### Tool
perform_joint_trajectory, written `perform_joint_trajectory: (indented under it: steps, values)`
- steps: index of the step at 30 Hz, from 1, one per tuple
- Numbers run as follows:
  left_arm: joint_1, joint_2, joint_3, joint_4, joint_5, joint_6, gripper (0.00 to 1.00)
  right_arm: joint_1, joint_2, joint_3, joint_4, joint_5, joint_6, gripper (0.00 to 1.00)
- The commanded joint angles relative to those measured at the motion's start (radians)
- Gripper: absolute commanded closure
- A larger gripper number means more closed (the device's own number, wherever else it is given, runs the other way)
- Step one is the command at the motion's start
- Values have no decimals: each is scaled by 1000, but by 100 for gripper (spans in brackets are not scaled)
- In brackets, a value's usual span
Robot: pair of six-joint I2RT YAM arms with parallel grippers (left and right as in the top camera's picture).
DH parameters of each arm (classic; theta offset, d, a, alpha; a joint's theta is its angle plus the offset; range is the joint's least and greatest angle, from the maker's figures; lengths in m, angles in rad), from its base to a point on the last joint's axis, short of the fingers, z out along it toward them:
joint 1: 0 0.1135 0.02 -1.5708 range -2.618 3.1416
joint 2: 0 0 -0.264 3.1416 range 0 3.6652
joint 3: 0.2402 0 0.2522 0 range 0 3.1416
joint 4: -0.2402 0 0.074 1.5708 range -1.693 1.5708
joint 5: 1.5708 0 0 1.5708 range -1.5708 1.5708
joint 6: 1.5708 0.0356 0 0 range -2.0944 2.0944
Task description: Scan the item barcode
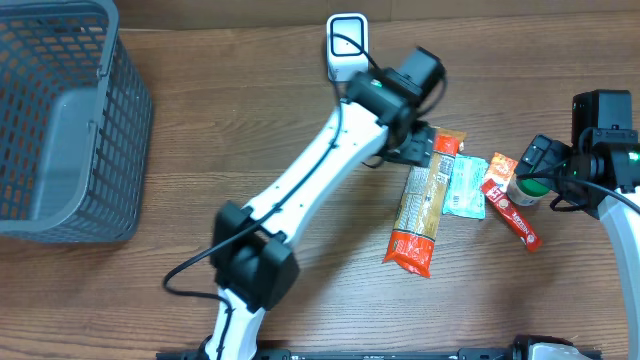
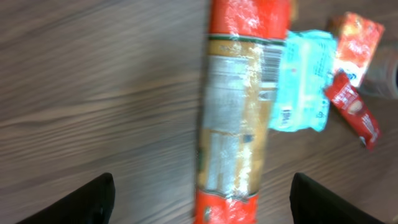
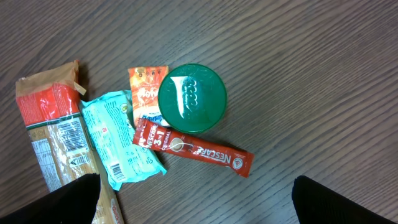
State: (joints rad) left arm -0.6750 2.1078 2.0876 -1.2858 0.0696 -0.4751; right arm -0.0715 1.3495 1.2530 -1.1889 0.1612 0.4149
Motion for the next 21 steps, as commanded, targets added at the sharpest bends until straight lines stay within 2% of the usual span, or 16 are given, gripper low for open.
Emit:
perform_joint_trajectory:
  steps: [1, 6, 13, 21]
  values:
    - [54, -29, 15, -56, -74, 26, 19, -3, -10, 10, 6, 3, 4, 0]
    - [140, -28, 15, -176, -101, 14, 22, -3, -10, 10, 6, 3, 4, 0]
    - [193, -29, 15, -256, -212, -5, 21, -3, -10, 10, 6, 3, 4, 0]
    - [259, -29, 15, -342, -418, -124, 17, -3, -10, 10, 6, 3, 4, 0]
